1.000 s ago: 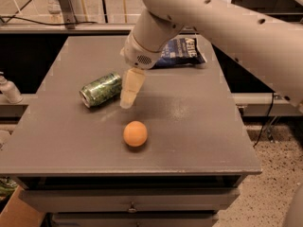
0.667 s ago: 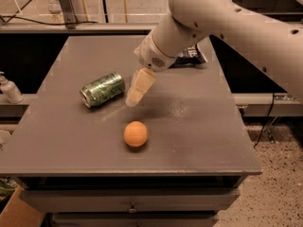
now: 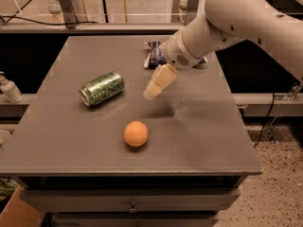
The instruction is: Knock green can over
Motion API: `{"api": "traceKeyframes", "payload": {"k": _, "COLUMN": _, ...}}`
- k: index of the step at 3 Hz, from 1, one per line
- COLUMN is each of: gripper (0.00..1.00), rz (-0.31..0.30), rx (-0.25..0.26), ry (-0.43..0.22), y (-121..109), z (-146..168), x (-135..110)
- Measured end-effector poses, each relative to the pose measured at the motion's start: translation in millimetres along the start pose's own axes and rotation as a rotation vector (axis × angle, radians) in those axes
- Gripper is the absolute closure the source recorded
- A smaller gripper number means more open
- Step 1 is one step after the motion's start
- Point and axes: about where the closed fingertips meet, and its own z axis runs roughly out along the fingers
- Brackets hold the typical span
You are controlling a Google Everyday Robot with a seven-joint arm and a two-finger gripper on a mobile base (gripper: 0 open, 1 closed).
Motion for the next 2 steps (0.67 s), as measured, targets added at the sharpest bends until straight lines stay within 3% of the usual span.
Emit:
{"api": "traceKeyframes", "payload": {"k": 1, "gripper": 0.00, "rz": 0.029, "rx": 0.045, "ry": 0.014, "y": -15.6, "z": -28.8, "x": 23.9}}
{"api": "traceKeyframes", "payload": {"k": 2, "gripper": 0.00, "rz": 0.032, "rx": 0.049, "ry": 0.015, "y": -17.0, "z": -31.6, "x": 25.9}}
